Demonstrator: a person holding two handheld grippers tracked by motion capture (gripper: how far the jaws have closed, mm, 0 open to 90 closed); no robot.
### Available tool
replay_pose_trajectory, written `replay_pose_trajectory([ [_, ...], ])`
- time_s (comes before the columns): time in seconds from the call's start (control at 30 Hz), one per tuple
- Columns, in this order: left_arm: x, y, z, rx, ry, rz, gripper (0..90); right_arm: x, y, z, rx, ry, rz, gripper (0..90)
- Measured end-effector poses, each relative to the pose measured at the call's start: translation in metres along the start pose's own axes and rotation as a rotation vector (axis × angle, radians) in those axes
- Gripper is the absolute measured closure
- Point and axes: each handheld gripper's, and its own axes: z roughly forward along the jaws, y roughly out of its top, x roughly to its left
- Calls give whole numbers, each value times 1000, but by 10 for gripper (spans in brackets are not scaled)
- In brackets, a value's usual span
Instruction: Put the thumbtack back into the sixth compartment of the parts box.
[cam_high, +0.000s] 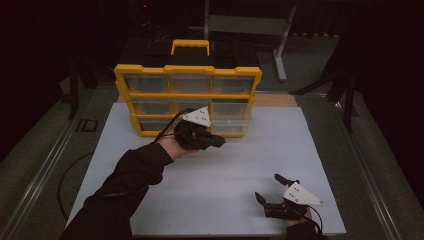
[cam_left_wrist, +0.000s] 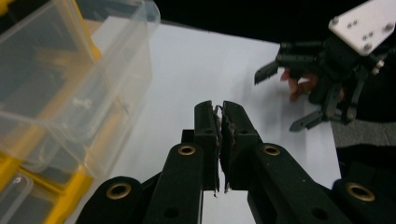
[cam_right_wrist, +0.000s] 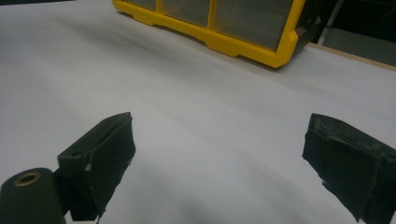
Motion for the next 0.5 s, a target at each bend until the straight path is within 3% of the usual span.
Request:
replay_pose_trajectory([
  [0.03,4,9,-1,-15,10,-7,866,0,0,0,2,1,1,88],
  [0.27,6,30,-6,-54,21,0,866,0,0,0,0,1,0,88],
  [0.4,11,43,-7,-97,36,-26,866,0,0,0,0,0,-2,88],
  [0.5,14,50,-5,-92,61,-23,866,1,1,0,1,2,-2,88],
])
